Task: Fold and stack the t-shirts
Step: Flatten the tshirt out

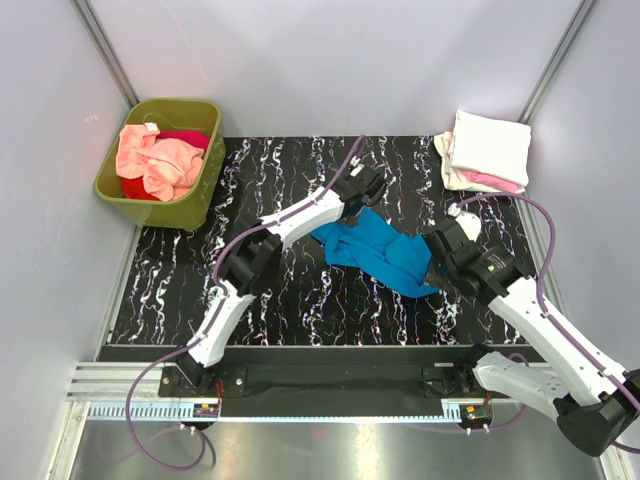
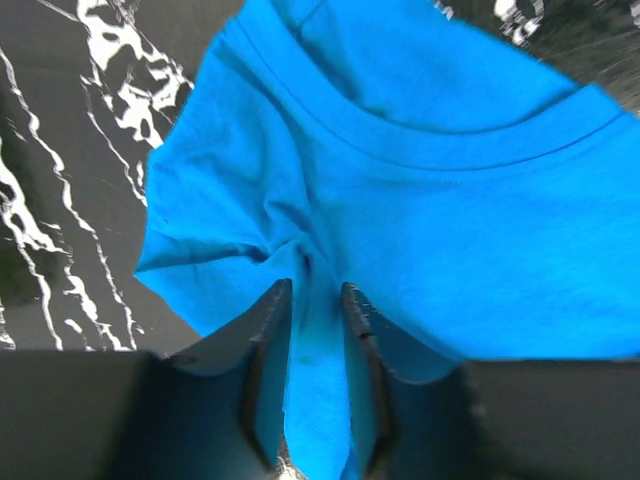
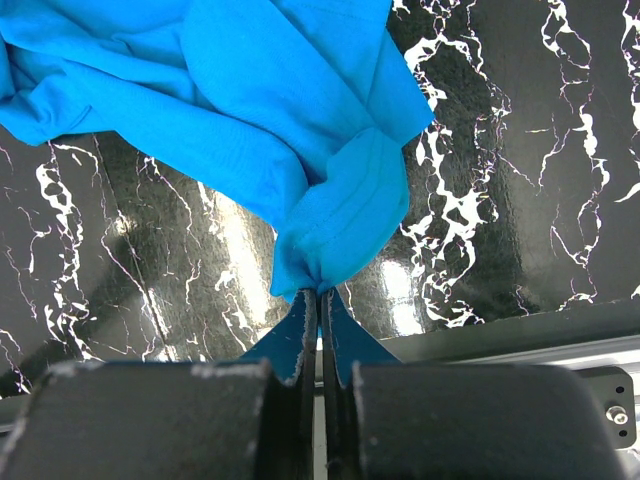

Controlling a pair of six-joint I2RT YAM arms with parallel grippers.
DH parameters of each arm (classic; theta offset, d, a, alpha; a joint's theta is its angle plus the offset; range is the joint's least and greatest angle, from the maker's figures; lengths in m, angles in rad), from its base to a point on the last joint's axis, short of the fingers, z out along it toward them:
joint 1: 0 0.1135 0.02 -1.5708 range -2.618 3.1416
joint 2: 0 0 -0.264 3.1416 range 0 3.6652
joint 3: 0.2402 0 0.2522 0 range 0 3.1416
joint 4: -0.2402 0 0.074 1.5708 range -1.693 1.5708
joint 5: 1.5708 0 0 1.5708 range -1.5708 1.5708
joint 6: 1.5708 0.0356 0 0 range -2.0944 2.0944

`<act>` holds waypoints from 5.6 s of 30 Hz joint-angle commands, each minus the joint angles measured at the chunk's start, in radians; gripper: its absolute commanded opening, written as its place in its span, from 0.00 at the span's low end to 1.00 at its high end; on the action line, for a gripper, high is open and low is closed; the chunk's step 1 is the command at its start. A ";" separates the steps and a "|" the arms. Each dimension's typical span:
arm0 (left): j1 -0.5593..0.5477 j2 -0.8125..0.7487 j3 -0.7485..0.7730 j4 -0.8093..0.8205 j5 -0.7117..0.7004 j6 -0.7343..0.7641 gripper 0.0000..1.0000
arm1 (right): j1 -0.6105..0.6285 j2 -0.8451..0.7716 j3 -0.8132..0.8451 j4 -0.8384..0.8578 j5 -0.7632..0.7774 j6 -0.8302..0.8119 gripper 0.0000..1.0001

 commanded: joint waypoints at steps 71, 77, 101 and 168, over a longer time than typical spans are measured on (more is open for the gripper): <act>0.079 -1.373 0.158 0.004 0.068 0.372 0.00 | -0.004 -0.158 0.836 0.340 0.381 -0.539 0.00; 0.077 -1.129 0.225 -0.047 -0.107 0.445 0.00 | -0.013 0.262 0.978 0.122 0.530 -0.547 0.00; 0.502 -0.454 -0.024 -0.240 0.174 0.120 0.99 | -0.366 0.930 0.867 0.047 -0.225 -0.293 1.00; 0.183 -1.027 -0.939 -0.111 0.273 -0.248 0.96 | -0.409 0.662 0.444 0.237 -0.551 -0.207 1.00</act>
